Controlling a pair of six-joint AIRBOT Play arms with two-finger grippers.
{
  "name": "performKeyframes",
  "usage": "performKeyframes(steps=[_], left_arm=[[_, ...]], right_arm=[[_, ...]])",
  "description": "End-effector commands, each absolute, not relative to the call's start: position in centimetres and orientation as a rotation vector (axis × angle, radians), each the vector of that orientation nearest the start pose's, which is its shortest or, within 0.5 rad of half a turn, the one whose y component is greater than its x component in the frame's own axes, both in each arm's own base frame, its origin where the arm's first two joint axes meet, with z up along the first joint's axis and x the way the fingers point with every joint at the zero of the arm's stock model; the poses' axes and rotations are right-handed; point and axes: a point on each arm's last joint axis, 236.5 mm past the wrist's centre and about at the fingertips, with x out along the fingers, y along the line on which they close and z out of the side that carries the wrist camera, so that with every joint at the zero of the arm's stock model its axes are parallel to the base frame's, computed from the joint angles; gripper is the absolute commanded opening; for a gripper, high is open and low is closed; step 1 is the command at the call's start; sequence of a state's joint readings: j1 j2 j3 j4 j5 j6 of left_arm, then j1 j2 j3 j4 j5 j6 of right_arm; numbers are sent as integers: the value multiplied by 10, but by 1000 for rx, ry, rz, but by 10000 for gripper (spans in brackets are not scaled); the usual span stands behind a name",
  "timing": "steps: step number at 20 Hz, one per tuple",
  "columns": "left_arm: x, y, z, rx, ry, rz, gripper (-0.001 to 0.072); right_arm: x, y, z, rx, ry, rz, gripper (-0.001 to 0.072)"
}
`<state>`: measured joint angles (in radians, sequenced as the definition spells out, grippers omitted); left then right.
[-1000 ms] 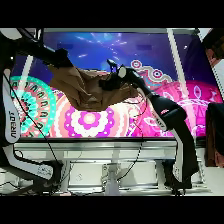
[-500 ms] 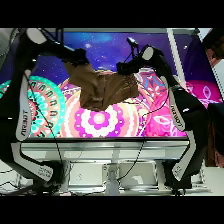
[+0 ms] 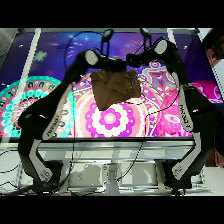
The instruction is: Fold the clothes and pants, and hang the long-sleeved shirts on hangers.
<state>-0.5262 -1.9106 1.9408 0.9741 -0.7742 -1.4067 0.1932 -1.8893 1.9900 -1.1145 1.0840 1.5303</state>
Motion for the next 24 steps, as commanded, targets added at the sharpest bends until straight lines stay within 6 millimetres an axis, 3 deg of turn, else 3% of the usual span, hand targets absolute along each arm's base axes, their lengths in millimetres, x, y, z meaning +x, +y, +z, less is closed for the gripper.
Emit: performKeyframes(steps=[1,4,6,7,9,10,14,17,18,20,21,22,24], left_arm=[[521,-439,74,-234,667,-776,13],[535,-442,62,-255,623,-744,13],[532,-446,54,-280,656,-751,30],[529,-447,52,-291,670,-757,170],[525,-452,57,-352,689,-770,670],[522,-455,60,-383,701,-779,700],[507,-451,68,-347,747,-816,699],[509,-416,65,-181,778,-789,676],[511,-401,61,-127,798,-770,557],[515,-368,46,-50,865,-729,194],[514,-354,37,-29,908,-714,65],[512,-341,29,-19,959,-704,13],[503,-324,17,-9,1045,-698,13]], right_arm=[[581,169,91,277,896,378,35],[582,136,110,292,869,334,35],[582,117,112,302,873,307,35],[583,107,110,299,879,290,35],[585,84,105,275,882,242,35],[586,75,104,269,881,223,35],[589,44,104,280,875,171,35],[587,35,100,240,885,179,34],[586,36,98,221,892,190,34],[585,36,93,213,903,195,34],[586,36,90,214,908,194,34],[586,36,87,215,914,194,34],[582,38,80,220,945,202,34]])
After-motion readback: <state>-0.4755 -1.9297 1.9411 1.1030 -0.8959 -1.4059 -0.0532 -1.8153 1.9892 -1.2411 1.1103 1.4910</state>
